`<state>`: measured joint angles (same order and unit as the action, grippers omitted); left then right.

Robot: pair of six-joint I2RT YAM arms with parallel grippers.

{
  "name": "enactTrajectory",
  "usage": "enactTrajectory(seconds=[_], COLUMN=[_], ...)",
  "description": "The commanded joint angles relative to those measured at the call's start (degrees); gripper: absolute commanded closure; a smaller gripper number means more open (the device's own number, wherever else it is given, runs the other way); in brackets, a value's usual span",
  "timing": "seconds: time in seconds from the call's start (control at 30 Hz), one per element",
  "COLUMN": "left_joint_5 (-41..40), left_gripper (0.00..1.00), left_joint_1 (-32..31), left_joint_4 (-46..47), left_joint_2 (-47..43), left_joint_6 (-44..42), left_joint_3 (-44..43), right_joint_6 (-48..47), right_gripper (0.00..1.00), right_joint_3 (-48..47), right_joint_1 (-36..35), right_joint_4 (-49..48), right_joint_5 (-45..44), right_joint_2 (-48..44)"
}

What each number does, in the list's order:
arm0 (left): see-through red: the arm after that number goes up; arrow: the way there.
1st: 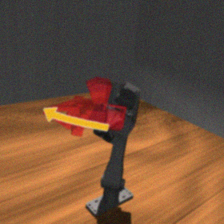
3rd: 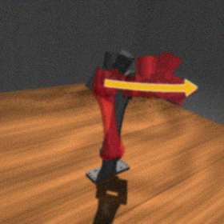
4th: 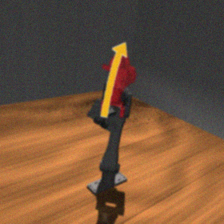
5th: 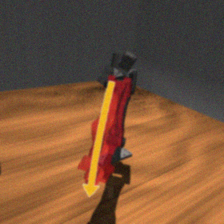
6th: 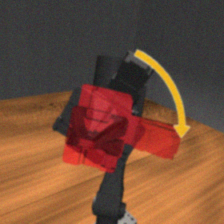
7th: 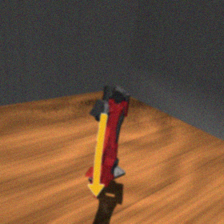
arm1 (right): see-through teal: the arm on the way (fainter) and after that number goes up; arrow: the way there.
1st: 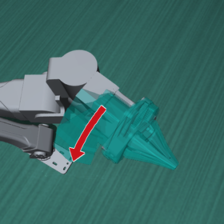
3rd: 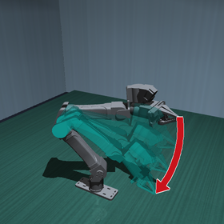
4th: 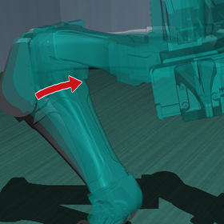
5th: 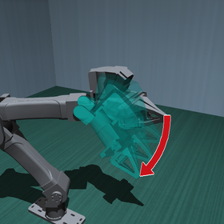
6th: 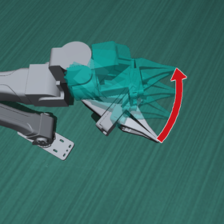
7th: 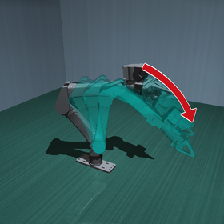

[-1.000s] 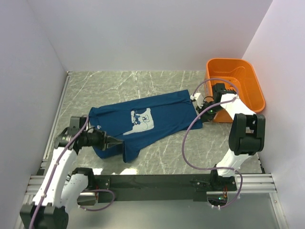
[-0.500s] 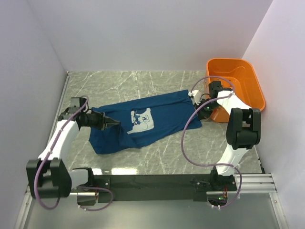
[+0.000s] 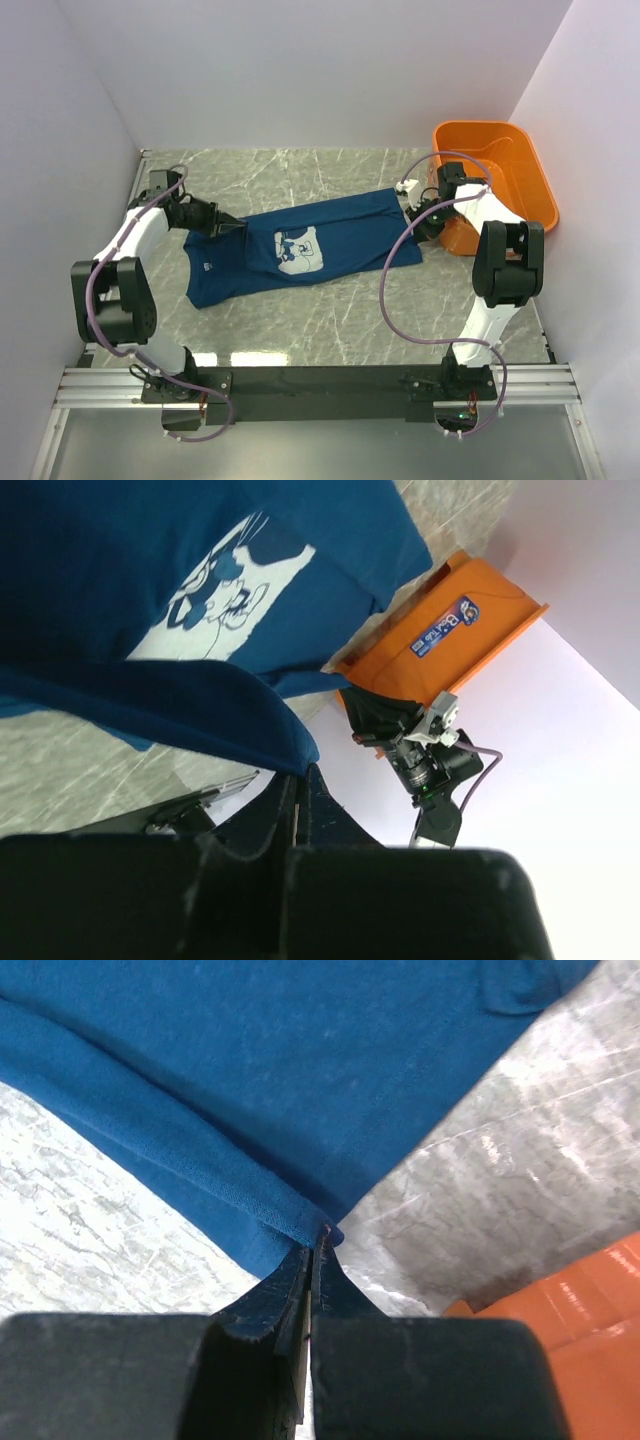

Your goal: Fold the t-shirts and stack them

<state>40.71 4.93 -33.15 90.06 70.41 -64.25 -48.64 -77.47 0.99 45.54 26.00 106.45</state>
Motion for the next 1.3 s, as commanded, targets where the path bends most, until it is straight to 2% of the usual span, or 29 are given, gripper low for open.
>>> enactTrajectory(seconds=[0.0, 0.23, 0.43, 0.67, 1.27], left_joint_5=[1.21, 2.62, 3.15, 3.5, 2.18], left_gripper=[1.0, 0.99, 0.99, 0.99, 0.99], left_joint_1=[0.52, 1.22, 2.1, 2.37, 2.28], left_joint_4=[1.68, 2.47, 2.56, 2.74, -0.25], left_joint_2=[1.52, 3.8, 6.44, 11.36, 17.87], left_joint_6=[-2.65, -3.44, -4.14, -4.93, -9.06], left_joint_3=[-3.95, -6.76, -9.14, -12.65, -20.39], right_joint_6=[0.92, -2.51, 0.74, 6.62, 10.14], right_gripper=[1.0, 1.0, 1.0, 1.0, 1.0], right_joint_3=[-2.33, 0.3, -1.71, -3.56, -3.47], right_joint_1=[-0.11, -0.03, -0.11, -0.47, -0.73], right_joint_4=[-2.38, -1.77, -2.56, -5.2, -8.01], right_joint_5=[-1.3, 1.07, 2.65, 0.2, -3.94], right_joint_2=[0.25, -3.26, -3.89, -1.25, 0.68])
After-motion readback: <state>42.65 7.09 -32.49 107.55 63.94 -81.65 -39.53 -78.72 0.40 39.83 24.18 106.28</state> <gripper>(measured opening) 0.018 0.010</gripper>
